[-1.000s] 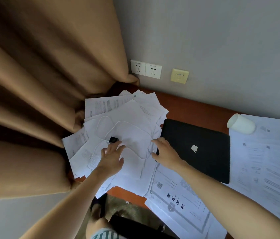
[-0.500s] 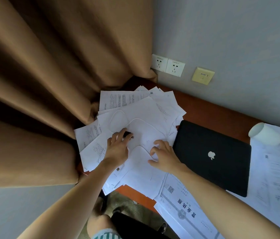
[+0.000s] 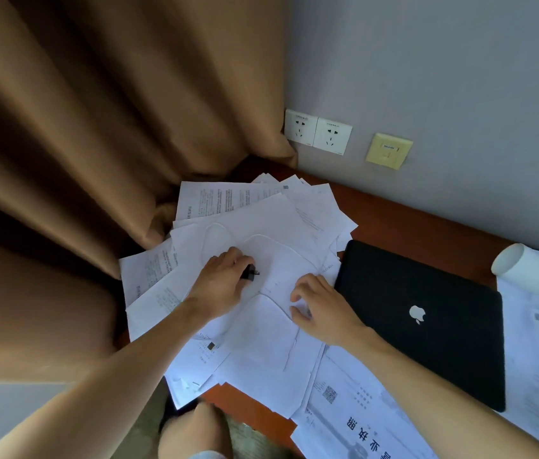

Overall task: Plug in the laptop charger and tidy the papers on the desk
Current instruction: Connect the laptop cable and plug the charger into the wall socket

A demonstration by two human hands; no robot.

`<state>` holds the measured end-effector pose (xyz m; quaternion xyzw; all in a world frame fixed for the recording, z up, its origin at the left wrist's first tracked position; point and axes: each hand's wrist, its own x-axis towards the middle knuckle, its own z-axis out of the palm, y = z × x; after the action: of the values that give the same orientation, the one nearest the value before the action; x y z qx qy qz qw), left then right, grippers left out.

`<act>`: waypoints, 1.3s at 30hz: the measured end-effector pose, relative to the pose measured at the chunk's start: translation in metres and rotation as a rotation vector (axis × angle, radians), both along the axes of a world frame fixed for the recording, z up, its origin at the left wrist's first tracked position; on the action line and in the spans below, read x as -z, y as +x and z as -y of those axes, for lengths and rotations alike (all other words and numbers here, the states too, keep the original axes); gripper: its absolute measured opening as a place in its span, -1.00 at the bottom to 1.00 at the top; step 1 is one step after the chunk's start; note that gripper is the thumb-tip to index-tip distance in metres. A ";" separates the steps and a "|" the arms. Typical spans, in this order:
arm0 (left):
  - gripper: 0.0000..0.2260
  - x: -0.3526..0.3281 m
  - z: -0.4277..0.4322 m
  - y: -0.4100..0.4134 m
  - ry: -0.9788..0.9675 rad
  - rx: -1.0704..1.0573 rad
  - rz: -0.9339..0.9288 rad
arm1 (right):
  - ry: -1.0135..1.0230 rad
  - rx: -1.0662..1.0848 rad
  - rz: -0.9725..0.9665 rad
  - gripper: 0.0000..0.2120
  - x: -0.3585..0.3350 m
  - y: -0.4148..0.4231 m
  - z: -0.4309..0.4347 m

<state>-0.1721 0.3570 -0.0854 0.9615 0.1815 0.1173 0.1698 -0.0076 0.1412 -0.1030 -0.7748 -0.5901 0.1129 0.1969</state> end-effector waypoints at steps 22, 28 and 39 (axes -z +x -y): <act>-0.78 -0.035 0.066 0.006 -0.622 0.056 0.542 | 0.453 0.245 -0.608 -0.70 -0.037 -0.040 0.001; -0.84 -0.069 0.088 0.001 -0.616 0.071 0.577 | 0.578 0.242 -0.679 -0.80 -0.067 -0.069 0.023; -0.74 -0.069 0.122 0.007 -0.560 0.019 0.482 | 0.510 0.383 -0.691 -0.78 -0.074 -0.082 0.050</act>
<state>-0.1649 0.2350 -0.0161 0.8242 0.1524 0.2845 0.4652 -0.0901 0.0908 -0.0295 -0.7138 -0.3453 0.1772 0.5830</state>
